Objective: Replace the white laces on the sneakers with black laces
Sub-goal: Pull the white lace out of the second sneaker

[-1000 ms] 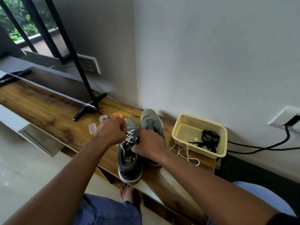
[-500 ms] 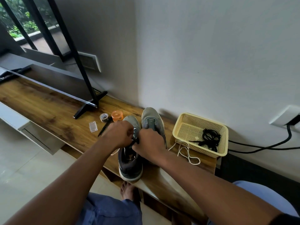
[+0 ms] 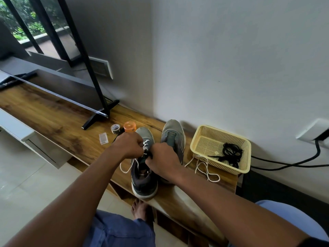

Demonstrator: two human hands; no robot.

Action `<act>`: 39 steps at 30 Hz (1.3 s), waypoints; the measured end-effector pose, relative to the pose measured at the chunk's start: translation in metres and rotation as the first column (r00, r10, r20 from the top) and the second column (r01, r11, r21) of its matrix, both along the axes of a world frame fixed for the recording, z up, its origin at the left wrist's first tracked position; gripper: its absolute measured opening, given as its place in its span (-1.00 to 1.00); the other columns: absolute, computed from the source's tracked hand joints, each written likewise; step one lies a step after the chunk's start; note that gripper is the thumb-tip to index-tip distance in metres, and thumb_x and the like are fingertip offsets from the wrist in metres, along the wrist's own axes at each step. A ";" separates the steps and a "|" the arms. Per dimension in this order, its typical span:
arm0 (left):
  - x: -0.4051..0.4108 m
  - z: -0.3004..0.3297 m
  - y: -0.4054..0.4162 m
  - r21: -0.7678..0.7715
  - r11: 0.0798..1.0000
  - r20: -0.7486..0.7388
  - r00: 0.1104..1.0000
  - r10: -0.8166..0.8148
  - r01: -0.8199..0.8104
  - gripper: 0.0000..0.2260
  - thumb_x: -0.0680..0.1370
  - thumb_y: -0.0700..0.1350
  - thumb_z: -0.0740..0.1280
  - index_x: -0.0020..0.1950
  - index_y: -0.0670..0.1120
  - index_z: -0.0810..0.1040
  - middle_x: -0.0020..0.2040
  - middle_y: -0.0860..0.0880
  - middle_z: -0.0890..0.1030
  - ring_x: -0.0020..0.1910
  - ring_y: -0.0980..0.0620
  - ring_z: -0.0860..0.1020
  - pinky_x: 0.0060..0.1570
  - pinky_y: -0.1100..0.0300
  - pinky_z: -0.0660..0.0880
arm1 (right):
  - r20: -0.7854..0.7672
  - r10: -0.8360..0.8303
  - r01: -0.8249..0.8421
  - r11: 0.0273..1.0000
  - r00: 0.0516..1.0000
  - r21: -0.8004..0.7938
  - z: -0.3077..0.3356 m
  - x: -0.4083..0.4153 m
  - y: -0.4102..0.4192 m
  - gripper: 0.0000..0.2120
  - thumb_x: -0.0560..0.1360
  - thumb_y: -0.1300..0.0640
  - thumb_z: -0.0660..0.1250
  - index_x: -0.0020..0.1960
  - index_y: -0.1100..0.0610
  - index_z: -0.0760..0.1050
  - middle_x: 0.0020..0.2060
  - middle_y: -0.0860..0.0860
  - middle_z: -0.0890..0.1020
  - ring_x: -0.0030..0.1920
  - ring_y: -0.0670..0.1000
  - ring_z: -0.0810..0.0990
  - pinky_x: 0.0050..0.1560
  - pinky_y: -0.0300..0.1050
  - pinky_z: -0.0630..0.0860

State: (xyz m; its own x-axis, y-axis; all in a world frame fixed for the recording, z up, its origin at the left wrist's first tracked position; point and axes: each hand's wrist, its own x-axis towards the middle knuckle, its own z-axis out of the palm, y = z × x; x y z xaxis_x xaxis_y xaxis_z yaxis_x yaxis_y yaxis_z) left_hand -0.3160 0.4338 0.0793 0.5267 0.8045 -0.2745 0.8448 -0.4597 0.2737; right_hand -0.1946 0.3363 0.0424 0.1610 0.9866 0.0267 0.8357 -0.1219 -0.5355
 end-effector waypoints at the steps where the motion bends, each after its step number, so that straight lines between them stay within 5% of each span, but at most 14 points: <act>1: -0.001 0.002 0.001 -0.039 0.999 0.015 0.999 0.029 -0.028 -0.89 0.49 -0.15 0.38 -0.07 -0.15 0.67 -0.05 -0.14 0.68 -0.03 -0.11 0.64 -0.12 0.09 0.55 | 0.001 0.005 -0.005 1.000 1.000 -0.006 0.001 0.000 0.000 -0.80 0.46 0.23 0.33 -0.33 0.10 0.46 -0.42 0.01 0.53 -0.34 0.14 0.59 -0.34 0.02 0.58; 7: -0.007 0.009 0.006 -0.318 0.944 0.092 0.988 0.121 -0.086 -0.89 0.47 -0.37 0.34 -0.12 -0.22 0.63 -0.12 -0.21 0.67 -0.19 -0.07 0.63 -0.26 0.18 0.52 | -0.024 0.026 -0.027 0.998 0.999 -0.062 0.007 -0.004 0.001 -0.91 0.51 0.22 0.31 -0.11 0.20 0.58 -0.20 0.13 0.65 -0.16 0.21 0.63 -0.16 0.10 0.64; 16: -0.026 0.016 0.012 -0.409 0.911 -0.016 0.999 0.045 -0.047 -0.80 0.44 -0.42 0.35 -0.20 -0.13 0.62 -0.06 -0.15 0.70 -0.09 -0.03 0.58 -0.12 0.12 0.49 | -0.023 0.002 -0.003 0.997 1.000 -0.078 0.004 0.003 0.000 -0.86 0.54 0.22 0.25 -0.05 0.18 0.59 -0.15 0.11 0.66 -0.10 0.21 0.65 -0.09 0.13 0.64; 20: -0.039 0.013 0.023 -0.183 0.969 0.043 0.983 0.176 -0.166 -0.97 0.56 -0.19 0.39 -0.04 -0.15 0.60 -0.01 -0.16 0.68 -0.02 -0.13 0.63 -0.06 0.06 0.51 | 0.123 0.022 -0.030 0.998 0.992 0.061 -0.002 -0.004 -0.002 -0.91 0.53 0.16 0.31 0.00 0.15 0.54 -0.16 0.08 0.64 -0.18 0.15 0.65 -0.20 0.10 0.64; 23: -0.043 0.012 0.023 0.119 0.961 -0.026 0.966 0.256 -0.251 -0.80 0.58 -0.05 0.35 0.19 0.00 0.58 0.22 -0.13 0.62 0.19 -0.19 0.58 0.09 0.00 0.54 | 0.293 0.036 -0.102 0.972 0.956 0.211 -0.007 -0.005 -0.004 -0.75 0.52 0.16 0.39 0.18 0.06 0.50 -0.04 0.06 0.58 -0.17 0.08 0.62 -0.33 -0.07 0.49; 25: -0.041 0.011 0.021 0.153 0.956 -0.015 0.967 0.256 -0.250 -0.72 0.55 -0.06 0.37 0.26 0.04 0.59 0.28 -0.11 0.59 0.26 -0.18 0.55 0.18 -0.07 0.56 | 0.311 0.098 -0.174 0.958 0.946 0.229 -0.008 -0.007 -0.002 -0.73 0.51 0.19 0.40 0.19 0.05 0.54 0.04 0.07 0.53 -0.08 0.08 0.59 -0.28 -0.05 0.57; 29: -0.028 0.006 0.017 -0.054 0.993 0.015 0.994 0.110 -0.109 -0.92 0.56 -0.07 0.42 -0.05 0.00 0.72 -0.01 -0.04 0.71 -0.05 -0.04 0.68 0.02 -0.02 0.67 | 0.287 0.095 -0.165 0.959 0.953 0.229 -0.014 -0.010 0.004 -0.73 0.49 0.21 0.43 0.18 0.04 0.58 0.08 0.06 0.46 0.00 0.08 0.56 -0.25 -0.07 0.59; 33: -0.021 0.004 0.010 -0.250 0.964 -0.007 0.996 0.091 -0.089 -0.88 0.51 -0.08 0.55 -0.06 -0.10 0.70 -0.20 -0.07 0.74 -0.25 0.01 0.74 -0.17 0.12 0.71 | 0.220 0.066 -0.120 0.963 0.973 0.243 -0.017 -0.010 0.010 -0.85 0.48 0.14 0.47 0.02 0.05 0.56 -0.01 0.02 0.42 -0.10 0.04 0.52 -0.33 -0.15 0.44; 39: -0.012 -0.003 0.004 -0.243 0.950 0.046 0.975 0.216 -0.198 -0.93 0.56 -0.19 0.47 -0.05 -0.19 0.68 -0.30 -0.12 0.73 -0.34 -0.01 0.74 -0.17 0.02 0.73 | 0.223 0.018 -0.073 0.968 0.975 0.241 -0.020 -0.012 0.016 -0.97 0.50 0.13 0.43 -0.10 0.04 0.58 -0.08 -0.01 0.52 -0.20 0.03 0.56 -0.35 -0.17 0.26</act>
